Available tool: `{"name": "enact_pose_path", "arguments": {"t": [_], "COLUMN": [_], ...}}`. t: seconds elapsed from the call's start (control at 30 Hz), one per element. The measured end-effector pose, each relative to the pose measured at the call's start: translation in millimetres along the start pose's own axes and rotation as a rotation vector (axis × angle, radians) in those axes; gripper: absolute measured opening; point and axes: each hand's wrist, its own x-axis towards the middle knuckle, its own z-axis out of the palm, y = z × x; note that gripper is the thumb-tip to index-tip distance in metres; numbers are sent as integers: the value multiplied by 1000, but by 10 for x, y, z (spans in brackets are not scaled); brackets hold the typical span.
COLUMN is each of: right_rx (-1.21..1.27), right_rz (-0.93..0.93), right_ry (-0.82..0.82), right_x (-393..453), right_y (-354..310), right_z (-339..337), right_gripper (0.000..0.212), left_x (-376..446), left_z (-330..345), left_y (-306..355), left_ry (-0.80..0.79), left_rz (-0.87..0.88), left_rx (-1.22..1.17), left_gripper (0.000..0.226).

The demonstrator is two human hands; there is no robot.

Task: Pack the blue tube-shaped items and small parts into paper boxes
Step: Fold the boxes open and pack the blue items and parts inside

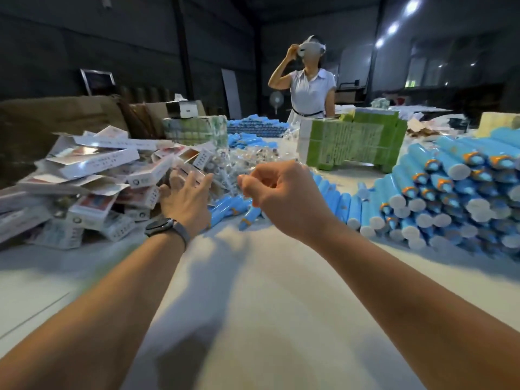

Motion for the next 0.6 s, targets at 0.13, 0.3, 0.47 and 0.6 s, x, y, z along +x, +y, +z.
{"name": "enact_pose_path", "arguments": {"t": [0.13,0.3,0.47,0.6], "right_rx": [3,-18,-38,-15], "right_rz": [-32,-7,-9,81], "right_ry": [5,35,141,105], "right_x": [1,2,60,84], "right_y": [33,124,198,262], "right_z": [12,-25,-137,-253], "right_gripper": [33,39,31,9], "left_x": [102,179,-25,-309], "left_z": [123,168,-261,-715], "left_y": [105,57,260,565], "left_ry": [41,195,627,760], "left_rz": [23,53,262,394], "left_rx": [67,-2,-283,-622], "left_gripper": [70,53,19,5]}}
